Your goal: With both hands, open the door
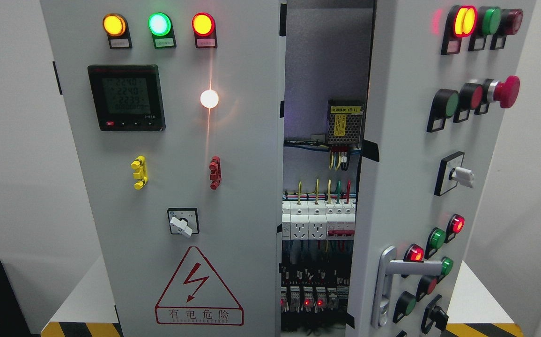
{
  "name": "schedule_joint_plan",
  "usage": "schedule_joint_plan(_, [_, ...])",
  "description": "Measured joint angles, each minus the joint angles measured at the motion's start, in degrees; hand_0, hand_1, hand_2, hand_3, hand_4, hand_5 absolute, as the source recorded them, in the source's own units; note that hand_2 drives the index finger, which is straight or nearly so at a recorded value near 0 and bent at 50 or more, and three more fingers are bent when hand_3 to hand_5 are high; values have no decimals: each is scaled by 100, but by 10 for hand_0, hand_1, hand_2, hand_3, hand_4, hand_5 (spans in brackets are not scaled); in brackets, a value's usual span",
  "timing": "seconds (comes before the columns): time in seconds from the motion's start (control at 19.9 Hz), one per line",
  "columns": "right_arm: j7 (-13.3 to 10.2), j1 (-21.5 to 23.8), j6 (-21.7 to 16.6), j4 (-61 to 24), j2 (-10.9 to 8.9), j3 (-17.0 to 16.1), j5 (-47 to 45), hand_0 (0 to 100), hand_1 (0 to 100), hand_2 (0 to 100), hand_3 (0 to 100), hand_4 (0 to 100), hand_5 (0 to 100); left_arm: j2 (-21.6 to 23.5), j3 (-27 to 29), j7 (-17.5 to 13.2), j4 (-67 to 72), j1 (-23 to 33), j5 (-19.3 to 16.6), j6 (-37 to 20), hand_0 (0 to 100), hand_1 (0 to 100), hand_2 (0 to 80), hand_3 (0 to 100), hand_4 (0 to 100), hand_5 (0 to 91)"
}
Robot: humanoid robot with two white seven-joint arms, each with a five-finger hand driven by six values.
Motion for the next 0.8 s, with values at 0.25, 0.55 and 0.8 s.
schedule_joint_plan(0.25, [1,0,0,1,0,0,0,0,0,0,0,0,0,0,2,0,0,0,0,0,0,0,0,0,0,0])
schedule_joint_plan(0.55, [1,0,0,1,0,0,0,0,0,0,0,0,0,10,0,0,-115,20,0,-12,0,0,0,0,0,0])
schedule_joint_plan(0.8, [1,0,0,2,0,0,0,0,0,0,0,0,0,56,-104,-2,-691,457,0,-27,0,0,0,0,0,0])
